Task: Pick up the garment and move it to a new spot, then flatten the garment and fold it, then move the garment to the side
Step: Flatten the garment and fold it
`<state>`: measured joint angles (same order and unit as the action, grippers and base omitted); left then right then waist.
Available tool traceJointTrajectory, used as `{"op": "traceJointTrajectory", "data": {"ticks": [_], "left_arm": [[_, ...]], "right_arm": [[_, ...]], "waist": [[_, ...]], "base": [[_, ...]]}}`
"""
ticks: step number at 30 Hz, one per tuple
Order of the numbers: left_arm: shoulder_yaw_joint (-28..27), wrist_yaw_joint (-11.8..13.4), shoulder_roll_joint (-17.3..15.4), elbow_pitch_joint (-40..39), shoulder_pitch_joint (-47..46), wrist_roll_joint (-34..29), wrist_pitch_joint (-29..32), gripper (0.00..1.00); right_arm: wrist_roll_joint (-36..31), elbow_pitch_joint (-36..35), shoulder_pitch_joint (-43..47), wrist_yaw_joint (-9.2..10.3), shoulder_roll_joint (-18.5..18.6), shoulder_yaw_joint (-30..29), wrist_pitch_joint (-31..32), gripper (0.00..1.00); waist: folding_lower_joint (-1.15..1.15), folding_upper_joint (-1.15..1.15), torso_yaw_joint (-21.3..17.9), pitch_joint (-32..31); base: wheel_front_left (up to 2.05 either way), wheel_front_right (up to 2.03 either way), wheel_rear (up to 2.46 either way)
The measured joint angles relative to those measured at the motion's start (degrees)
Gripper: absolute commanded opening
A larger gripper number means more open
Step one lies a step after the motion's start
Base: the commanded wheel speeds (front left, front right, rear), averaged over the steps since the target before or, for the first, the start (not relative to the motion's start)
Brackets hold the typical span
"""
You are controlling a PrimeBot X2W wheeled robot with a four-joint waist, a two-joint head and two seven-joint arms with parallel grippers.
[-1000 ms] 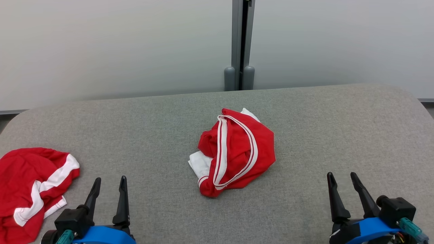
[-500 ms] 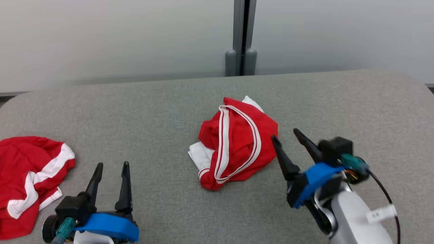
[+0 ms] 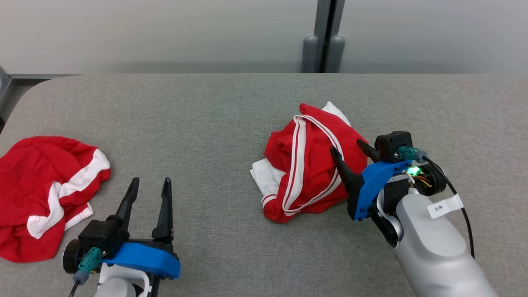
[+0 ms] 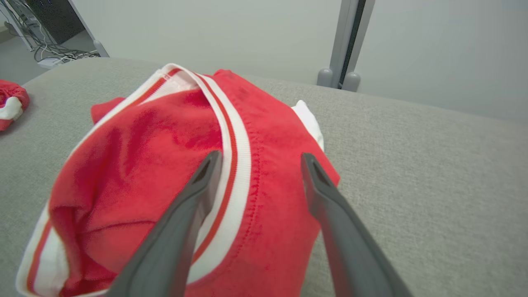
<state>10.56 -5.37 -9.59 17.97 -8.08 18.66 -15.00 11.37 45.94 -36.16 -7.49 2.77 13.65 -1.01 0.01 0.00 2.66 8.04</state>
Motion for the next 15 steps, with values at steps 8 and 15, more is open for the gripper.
{"op": "traceJointTrajectory", "data": {"ticks": [8, 15], "left_arm": [[1.3, -0.3, 0.8, 0.5, -0.9, -0.1, 0.0, 1.0], [1.4, -0.6, 1.0, 1.1, -0.8, 0.0, 0.0, 1.0]], "right_arm": [[-3.2, 10.2, -4.3, -0.01, -0.1, -1.0, -1.7, 1.0], [-7.5, 17.6, -5.3, 0.0, 0.0, -10.0, -4.4, 0.0]], "waist": [[0.0, 0.0, 2.5, 0.2], [-0.01, 0.0, 3.6, -0.9]], "base": [[0.0, 0.0, 0.0], [0.0, 0.0, 0.0]]}}
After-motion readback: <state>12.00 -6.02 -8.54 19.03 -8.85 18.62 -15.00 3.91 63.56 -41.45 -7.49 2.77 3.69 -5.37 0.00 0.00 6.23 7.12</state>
